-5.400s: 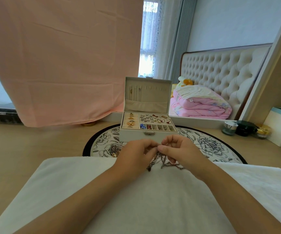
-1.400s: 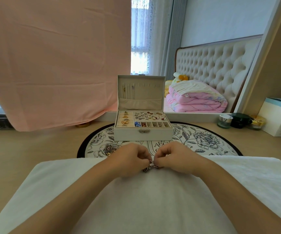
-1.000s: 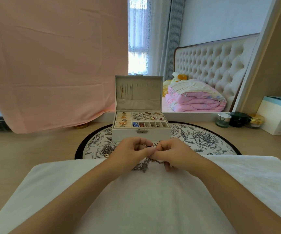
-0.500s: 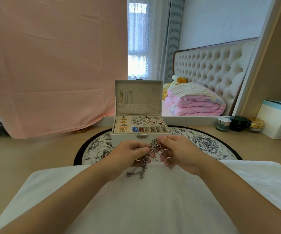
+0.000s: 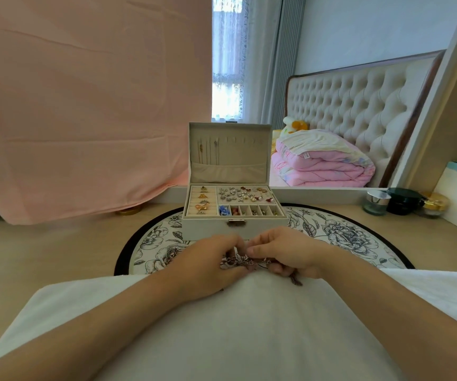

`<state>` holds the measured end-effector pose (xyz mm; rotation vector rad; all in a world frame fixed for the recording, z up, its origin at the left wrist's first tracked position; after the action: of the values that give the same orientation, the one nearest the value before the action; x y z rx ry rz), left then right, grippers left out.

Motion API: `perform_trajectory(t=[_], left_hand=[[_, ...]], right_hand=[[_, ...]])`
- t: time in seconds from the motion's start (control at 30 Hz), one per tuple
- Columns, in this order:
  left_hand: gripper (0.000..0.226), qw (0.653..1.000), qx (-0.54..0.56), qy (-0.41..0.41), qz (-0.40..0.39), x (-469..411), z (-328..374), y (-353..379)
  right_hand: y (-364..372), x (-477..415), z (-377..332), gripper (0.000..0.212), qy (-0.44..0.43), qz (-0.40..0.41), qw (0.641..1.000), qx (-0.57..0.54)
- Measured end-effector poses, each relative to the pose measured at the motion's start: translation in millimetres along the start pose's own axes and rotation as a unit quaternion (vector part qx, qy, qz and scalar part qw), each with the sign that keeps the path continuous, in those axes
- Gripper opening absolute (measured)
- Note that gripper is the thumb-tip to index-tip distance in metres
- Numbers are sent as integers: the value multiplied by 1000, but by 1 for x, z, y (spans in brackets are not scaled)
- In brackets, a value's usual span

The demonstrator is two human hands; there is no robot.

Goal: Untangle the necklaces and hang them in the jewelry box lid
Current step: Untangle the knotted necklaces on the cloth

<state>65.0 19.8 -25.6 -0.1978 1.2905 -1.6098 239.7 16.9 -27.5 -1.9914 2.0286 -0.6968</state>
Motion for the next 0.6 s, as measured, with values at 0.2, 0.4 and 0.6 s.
perform_trajectory(t=[0.2,0.4,0.6], left_hand=[[21,997,25,4,71,-5,-15,6],[8,993,99,-23,65,-3,-19,7],[9,987,140,-56,51,-2,-25,10]], right_hand=[[2,-13,-3,22,-9,-33,999,-16],[4,-15,-7,18,-40,-41,998,19],[3,-14,-12,7,-129,10,992,2]])
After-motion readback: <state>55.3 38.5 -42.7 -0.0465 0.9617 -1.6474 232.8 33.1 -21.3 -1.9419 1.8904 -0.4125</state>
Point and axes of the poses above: each hand's wrist, its own x-axis away from the middle knuckle, its own y-axis out of the palm, z = x × y, the point moved 4 cm from there along -x, towards the middle knuckle, and after that the axes turned 14 degrees about z, right-handed, at the moved point
